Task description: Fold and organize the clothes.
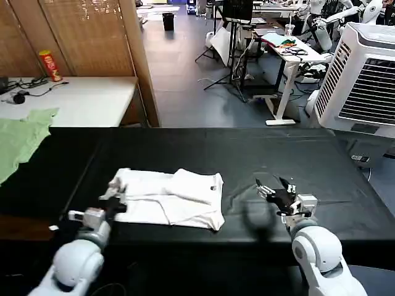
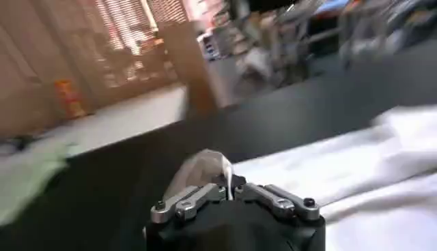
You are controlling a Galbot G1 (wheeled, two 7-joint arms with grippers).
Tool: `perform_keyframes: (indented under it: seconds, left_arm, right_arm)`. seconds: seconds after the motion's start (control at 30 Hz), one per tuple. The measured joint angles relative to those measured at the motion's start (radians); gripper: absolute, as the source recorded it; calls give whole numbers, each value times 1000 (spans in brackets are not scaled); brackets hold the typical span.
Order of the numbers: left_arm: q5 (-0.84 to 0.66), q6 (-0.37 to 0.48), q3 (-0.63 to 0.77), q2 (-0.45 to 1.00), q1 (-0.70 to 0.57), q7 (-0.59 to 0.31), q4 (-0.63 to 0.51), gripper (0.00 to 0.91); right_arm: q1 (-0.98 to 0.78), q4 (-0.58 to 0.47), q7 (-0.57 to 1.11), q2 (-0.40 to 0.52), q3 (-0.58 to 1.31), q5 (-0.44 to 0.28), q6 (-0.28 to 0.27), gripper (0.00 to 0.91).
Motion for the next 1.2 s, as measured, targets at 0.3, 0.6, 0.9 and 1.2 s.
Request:
perform_keyframes:
  seconds: [0.3, 0.6, 0.9, 1.2]
  left_arm:
    - [-126, -22, 174, -108, -69, 10, -27, 0]
    - [-112, -45, 214, -206, -96, 8, 41, 0]
    - [-27, -77, 248, -279, -94, 31, 97, 878]
    - [-103, -103, 277, -349, -76, 51, 119, 878]
  right_arm:
    - [-14, 0, -9, 14, -4, -19, 3, 878]
    - [-13, -7, -11, 18, -10, -26, 4, 878]
    - [-10, -9, -33, 9, -21, -35, 7, 878]
    - [21, -30, -92, -7, -72, -60, 17, 878]
